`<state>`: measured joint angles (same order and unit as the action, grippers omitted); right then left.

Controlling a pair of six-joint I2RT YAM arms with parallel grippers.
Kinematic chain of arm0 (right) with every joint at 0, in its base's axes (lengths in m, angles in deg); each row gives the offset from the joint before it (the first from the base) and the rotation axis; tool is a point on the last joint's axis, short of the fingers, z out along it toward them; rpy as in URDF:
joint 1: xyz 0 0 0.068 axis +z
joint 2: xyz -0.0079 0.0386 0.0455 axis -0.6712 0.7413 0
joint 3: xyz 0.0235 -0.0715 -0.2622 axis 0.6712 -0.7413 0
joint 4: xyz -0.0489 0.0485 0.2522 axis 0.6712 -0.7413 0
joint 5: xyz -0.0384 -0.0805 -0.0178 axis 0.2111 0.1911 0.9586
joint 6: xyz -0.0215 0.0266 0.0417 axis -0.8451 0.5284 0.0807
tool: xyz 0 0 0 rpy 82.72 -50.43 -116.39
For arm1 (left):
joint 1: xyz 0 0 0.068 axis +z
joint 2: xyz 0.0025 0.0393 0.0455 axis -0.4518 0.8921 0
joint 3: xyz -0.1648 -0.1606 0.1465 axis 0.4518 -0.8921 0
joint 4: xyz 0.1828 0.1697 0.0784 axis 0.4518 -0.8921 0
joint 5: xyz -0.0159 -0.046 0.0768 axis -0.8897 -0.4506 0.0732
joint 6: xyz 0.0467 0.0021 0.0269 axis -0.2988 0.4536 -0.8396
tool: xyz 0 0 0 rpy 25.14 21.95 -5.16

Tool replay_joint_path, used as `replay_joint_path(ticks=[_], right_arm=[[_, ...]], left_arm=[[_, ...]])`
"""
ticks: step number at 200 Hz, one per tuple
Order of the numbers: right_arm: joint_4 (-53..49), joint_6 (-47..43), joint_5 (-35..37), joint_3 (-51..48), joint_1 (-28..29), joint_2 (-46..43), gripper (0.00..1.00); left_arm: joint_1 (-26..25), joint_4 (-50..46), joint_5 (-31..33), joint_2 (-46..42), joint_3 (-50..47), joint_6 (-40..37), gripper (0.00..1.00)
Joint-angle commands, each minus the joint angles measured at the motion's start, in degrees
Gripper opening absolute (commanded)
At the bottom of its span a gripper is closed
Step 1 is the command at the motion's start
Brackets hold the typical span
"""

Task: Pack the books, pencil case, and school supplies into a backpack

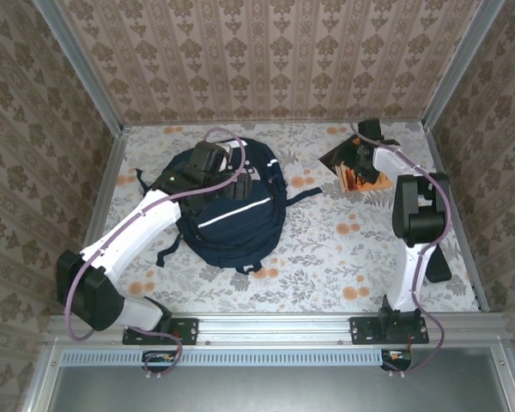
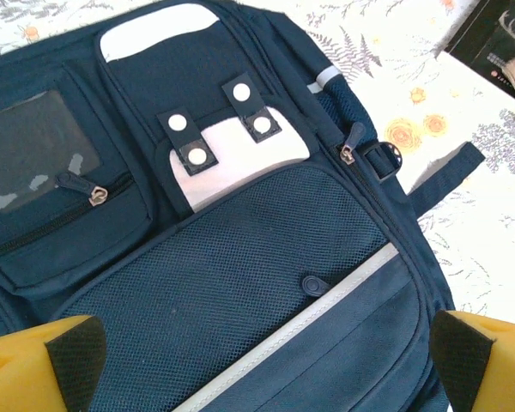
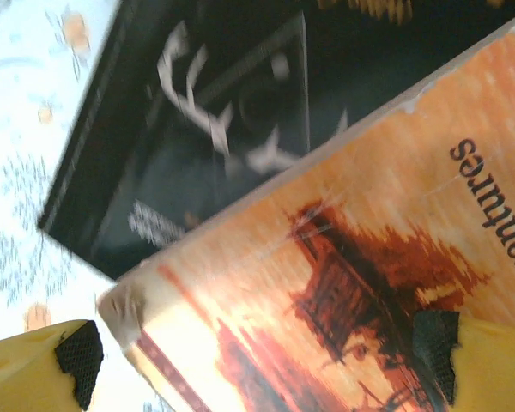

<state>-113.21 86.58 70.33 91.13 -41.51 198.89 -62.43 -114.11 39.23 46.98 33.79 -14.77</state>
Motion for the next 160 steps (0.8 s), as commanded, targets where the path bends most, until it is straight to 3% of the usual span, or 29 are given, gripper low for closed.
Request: replay_joint_path(ticks=[1,31,61,125,160], right_arm=[[0.0,4.9,-6.7,-8.3,1.8,-3.8,0.99],[1.2,4.0,-10.4,-14.5,3.3,-9.5,0.98],[-2.2,-1.6,-3.1,-12.9,1.8,-13.0,0.99],[-7.3,-4.5,-0.4,-3.5,-3.1,-4.0,1.0],[-7.2,-3.1,-1.1,-7.6,-3.1,-3.9,1.0]], left_arm=[[0.2,1.3,-1.8,1.5,-0.1,1.9,1.0],[0.2,1.6,-3.0,2.5,0.4,2.5,1.0],[0.2,1.5,-4.2,2.6,0.6,2.6,1.0],[-0.1,2.3,-6.7,3.3,0.5,4.8,1.0],[-0.4,2.9,-8.7,4.0,0.6,7.0,1.0]])
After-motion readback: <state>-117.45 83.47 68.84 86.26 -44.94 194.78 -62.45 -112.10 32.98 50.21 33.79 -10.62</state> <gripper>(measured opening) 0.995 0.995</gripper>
